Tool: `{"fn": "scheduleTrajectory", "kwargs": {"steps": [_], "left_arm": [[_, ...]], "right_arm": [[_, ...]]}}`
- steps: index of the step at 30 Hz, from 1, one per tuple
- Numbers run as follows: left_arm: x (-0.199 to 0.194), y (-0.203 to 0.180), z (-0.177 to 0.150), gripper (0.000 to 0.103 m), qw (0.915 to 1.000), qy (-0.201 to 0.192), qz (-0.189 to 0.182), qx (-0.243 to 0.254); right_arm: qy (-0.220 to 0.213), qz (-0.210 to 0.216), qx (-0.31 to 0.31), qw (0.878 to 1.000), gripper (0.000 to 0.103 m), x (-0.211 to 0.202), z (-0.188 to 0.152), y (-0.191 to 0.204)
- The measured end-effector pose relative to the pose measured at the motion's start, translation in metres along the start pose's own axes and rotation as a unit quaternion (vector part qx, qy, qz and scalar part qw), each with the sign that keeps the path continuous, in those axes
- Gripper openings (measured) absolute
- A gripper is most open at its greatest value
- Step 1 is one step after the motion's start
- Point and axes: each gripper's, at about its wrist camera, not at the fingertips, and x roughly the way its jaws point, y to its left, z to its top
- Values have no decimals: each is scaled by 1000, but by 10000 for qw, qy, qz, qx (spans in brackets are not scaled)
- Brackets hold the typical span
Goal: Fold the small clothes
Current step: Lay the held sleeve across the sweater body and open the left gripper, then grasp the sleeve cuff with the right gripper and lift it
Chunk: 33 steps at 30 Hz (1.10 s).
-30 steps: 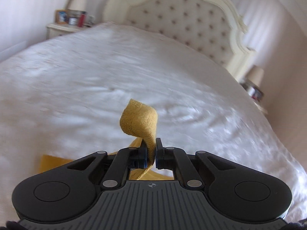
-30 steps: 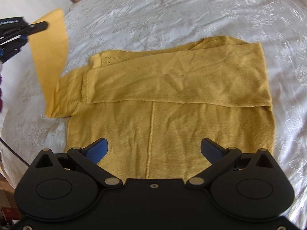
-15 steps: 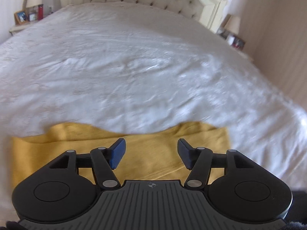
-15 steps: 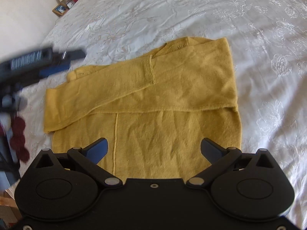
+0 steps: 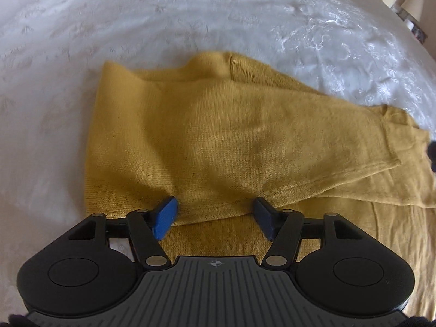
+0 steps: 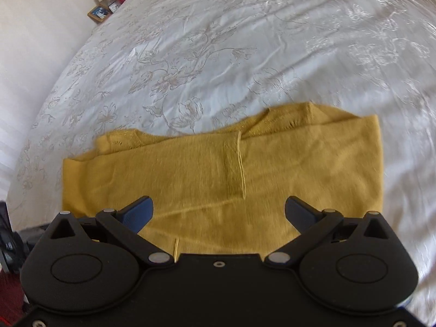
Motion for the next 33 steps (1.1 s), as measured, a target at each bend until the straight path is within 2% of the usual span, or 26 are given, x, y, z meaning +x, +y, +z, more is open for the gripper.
{"fn": "scheduleTrajectory", "kwargs": {"steps": [4, 8, 11, 14, 17, 18, 19, 20, 21, 22, 23, 24, 25, 28, 33], "left_arm": [[5, -3, -2, 88, 9999, -53, -155, -30], [11, -9, -3, 101, 9998, -67, -168, 34], [13, -13, -6, 102, 9999, -135, -78, 66], [13, -15, -10, 102, 9996, -257, 41, 57], [14, -20, -10, 102, 9993, -274, 161, 199], [13, -20, -9, 102, 9993, -262, 167, 207], [11, -19, -8, 100, 9993, -265, 175, 177], [6, -19, -9, 93, 9992, -307, 214, 144], [1, -18, -10, 90, 9990, -346, 258, 127], [-3, -18, -11, 87, 9989, -366, 285, 120], [-8, -17, -14, 87, 9987, -388, 320, 104], [-12, -17, -17, 87, 9986, -402, 337, 85], [-17, -15, -20, 87, 9986, -405, 333, 73], [-30, -12, -31, 87, 9981, -471, 393, 58], [-41, -9, -41, 87, 9972, -527, 534, 61]], "right_arm": [[178, 88, -66, 9998, 102, 27, 13, 0], [305, 268, -141, 9991, 102, 50, 17, -1], [367, 357, 89, 9986, 102, 62, 18, -6], [436, 261, 295, 9983, 102, 68, 19, -9], [447, 243, 265, 9984, 103, 70, 21, -7], [409, 228, 231, 9986, 100, 69, 22, -6], [374, 200, 188, 9989, 91, 67, 22, -5], [359, 91, 97, 9993, 82, 65, 23, -3], [363, -60, -25, 9993, 64, 63, 24, -1], [366, -132, -117, 9992, 52, 61, 24, 1], [360, -71, -149, 9992, 48, 59, 26, 1], [360, 83, -107, 9993, 39, 56, 26, 0], [378, 264, -20, 9989, 15, 55, 26, -1], [254, 513, 88, 9983, 13, 42, 29, 3], [-393, 894, 47, 9952, 13, -13, 36, 13]]}}
